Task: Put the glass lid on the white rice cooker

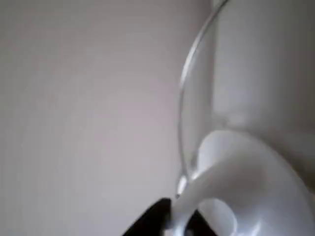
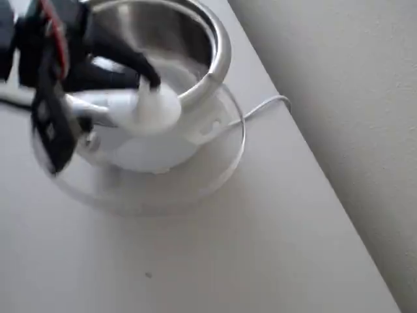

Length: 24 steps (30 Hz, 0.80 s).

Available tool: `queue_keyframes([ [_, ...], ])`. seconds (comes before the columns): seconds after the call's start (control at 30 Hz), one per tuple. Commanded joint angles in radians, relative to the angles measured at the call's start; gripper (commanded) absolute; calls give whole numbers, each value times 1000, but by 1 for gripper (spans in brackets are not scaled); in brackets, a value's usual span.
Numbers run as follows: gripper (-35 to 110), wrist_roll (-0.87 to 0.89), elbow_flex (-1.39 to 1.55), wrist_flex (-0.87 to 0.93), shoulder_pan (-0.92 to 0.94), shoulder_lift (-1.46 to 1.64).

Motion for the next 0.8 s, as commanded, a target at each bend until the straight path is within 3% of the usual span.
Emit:
queue_keyframes([
  [0.0,0,-3,-150,-32,-100,256],
  [0.4,0,58,-143,55,-313,261],
  [0.77,0,138,-143,61,-328,183],
])
